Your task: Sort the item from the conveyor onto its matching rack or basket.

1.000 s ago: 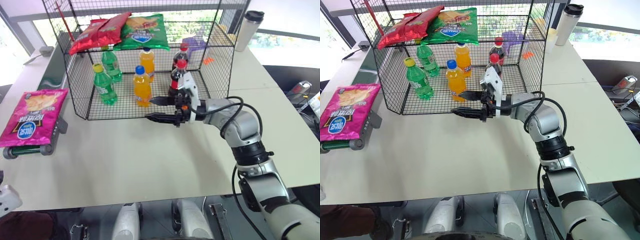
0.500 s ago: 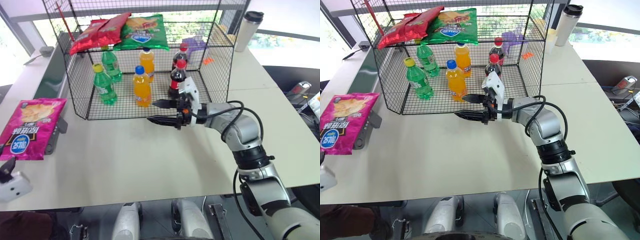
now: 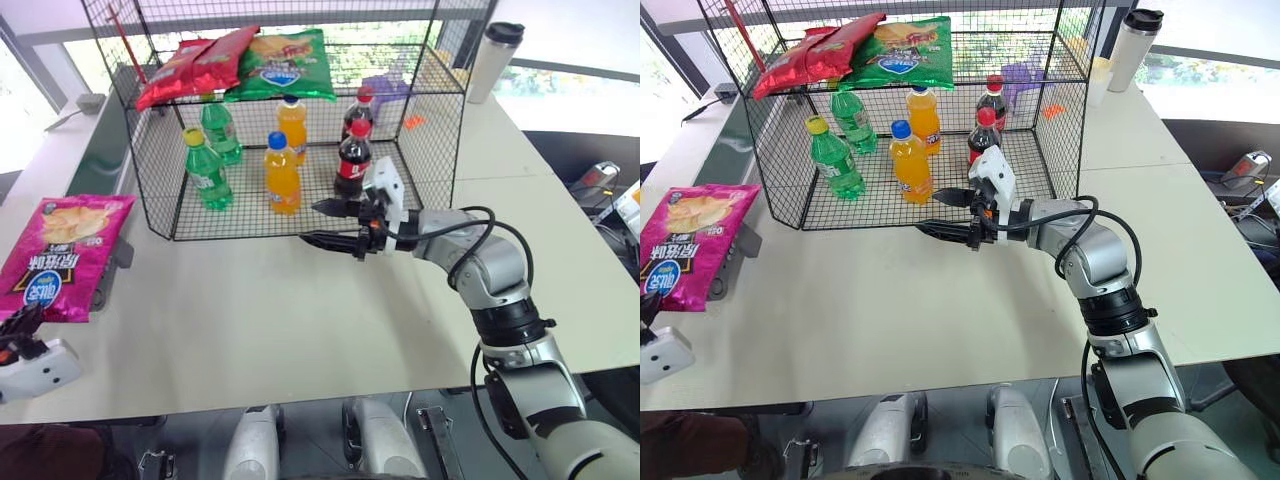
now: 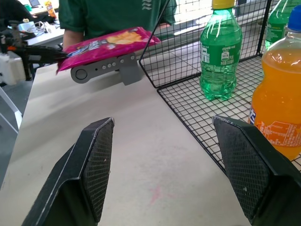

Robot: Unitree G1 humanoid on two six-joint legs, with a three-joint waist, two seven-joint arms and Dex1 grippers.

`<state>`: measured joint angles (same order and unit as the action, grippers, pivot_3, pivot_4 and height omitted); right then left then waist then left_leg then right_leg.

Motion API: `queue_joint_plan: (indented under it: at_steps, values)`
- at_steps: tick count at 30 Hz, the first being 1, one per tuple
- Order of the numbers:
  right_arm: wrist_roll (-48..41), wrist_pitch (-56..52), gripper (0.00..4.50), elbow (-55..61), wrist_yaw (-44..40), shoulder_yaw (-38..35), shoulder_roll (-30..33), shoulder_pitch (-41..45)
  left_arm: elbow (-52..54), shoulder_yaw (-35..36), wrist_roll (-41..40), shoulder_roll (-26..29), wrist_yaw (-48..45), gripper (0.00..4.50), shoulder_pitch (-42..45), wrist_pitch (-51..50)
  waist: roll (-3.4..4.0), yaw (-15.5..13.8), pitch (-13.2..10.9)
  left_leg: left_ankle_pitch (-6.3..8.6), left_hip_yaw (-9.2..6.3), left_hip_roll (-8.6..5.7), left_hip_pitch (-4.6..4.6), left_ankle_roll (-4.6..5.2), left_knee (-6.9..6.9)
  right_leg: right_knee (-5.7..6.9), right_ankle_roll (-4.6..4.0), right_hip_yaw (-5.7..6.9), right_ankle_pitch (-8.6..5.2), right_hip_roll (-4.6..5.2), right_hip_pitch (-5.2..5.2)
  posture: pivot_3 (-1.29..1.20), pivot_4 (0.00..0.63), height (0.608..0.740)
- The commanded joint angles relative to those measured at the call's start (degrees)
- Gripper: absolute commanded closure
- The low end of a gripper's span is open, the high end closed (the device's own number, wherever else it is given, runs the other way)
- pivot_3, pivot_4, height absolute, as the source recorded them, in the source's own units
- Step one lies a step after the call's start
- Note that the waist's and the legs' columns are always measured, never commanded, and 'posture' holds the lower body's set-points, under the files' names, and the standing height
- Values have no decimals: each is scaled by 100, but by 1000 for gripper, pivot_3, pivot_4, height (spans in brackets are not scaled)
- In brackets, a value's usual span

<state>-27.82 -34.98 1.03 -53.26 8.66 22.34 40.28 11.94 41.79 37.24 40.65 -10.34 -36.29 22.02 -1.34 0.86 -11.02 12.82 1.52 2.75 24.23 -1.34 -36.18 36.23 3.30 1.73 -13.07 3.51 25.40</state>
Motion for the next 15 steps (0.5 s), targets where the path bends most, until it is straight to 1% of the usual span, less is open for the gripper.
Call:
queue_joint_plan:
  at_steps: [1,3,4,5,6,8,10,15]
  values:
    - [-5,125,1038,135,5,-119,-18,45,295,259,36,-134,188,4483,-166,-64,-2,-4,1,0,0,0,0,0,-1,0,0,0,0,0,-1,0,150,740]
    - [3,159,1038,95,9,-119,-43,53,351,251,52,-177,215,4483,-212,-100,-2,-5,1,0,0,-1,0,0,-1,0,0,0,0,1,-2,0,150,740]
    - [12,187,1038,72,8,-114,-58,59,374,236,3,-197,197,4246,-189,-142,-3,-5,2,0,0,-1,0,0,-1,0,0,0,0,1,-2,0,150,740]
    - [15,211,1038,51,9,-116,-74,66,392,217,-15,-195,183,3961,-158,-172,-2,-4,2,0,0,-1,-1,0,-1,0,0,0,0,0,-2,0,150,740]
    - [20,230,1038,43,20,-120,-94,73,396,207,-14,-186,189,3505,-134,-183,-3,-3,2,0,0,-1,-2,0,-1,1,0,0,0,-1,-2,0,150,740]
    - [27,248,1038,32,41,-142,-123,85,396,186,11,-171,197,2801,-108,-210,-3,-1,2,0,0,-1,-3,0,-2,1,1,0,1,-2,-3,0,150,740]
    - [35,254,1038,30,55,-162,-137,83,392,158,39,-176,213,1962,-98,-237,-3,3,2,0,0,-1,-3,0,-2,1,1,0,1,-2,-3,0,150,740]
    - [37,253,1038,79,94,-171,-126,22,442,222,201,-301,650,1962,-90,-117,-3,3,2,0,0,-2,-4,0,-2,2,7,0,5,-3,-4,0,150,740]
